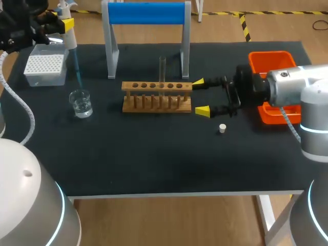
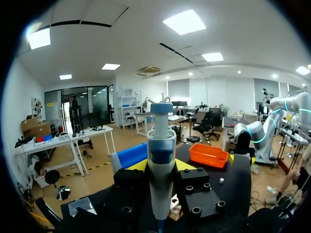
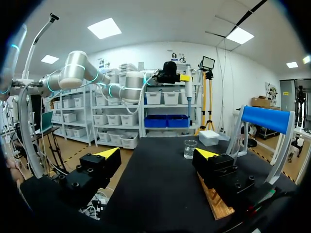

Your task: Invert the test tube, pick up the pipette, mount the tip to pipette, aspirate from beaker and dispense into the tube, eject the tip, return the pipette, and cap with the stopper.

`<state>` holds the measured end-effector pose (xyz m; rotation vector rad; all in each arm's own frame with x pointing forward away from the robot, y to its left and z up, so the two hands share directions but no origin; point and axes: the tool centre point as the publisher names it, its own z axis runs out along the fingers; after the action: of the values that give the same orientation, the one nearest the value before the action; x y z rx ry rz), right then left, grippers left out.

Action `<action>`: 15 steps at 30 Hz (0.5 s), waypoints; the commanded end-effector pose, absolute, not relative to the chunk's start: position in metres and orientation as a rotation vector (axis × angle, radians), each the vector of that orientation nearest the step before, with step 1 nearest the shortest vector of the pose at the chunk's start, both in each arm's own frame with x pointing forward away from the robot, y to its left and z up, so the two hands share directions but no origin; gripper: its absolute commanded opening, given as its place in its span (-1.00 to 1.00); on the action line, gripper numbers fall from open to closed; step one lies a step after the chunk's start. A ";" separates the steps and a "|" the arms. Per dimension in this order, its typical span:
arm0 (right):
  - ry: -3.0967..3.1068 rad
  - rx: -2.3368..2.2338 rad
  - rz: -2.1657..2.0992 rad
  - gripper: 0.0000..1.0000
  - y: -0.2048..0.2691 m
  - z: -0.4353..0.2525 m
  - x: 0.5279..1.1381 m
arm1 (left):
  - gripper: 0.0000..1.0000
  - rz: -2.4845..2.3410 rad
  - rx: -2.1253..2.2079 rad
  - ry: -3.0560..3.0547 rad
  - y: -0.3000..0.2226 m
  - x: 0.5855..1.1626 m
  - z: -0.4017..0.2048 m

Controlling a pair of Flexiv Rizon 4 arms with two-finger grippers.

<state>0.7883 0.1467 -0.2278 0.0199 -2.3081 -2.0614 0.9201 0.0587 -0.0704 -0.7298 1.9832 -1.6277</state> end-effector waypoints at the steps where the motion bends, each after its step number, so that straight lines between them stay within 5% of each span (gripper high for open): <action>1: -2.309 0.020 -2.059 1.00 0.146 -0.227 0.788 | -1.00 -1.628 -0.736 1.965 0.057 0.920 -0.073; 15: -2.309 0.020 -2.059 1.00 0.146 -0.227 0.788 | -1.00 -1.581 -0.747 1.903 0.061 0.917 -0.077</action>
<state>0.7883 0.1467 -0.2278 0.0199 -2.3082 -2.0612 0.9195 0.0622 -0.0737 -0.7511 1.9234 -1.5770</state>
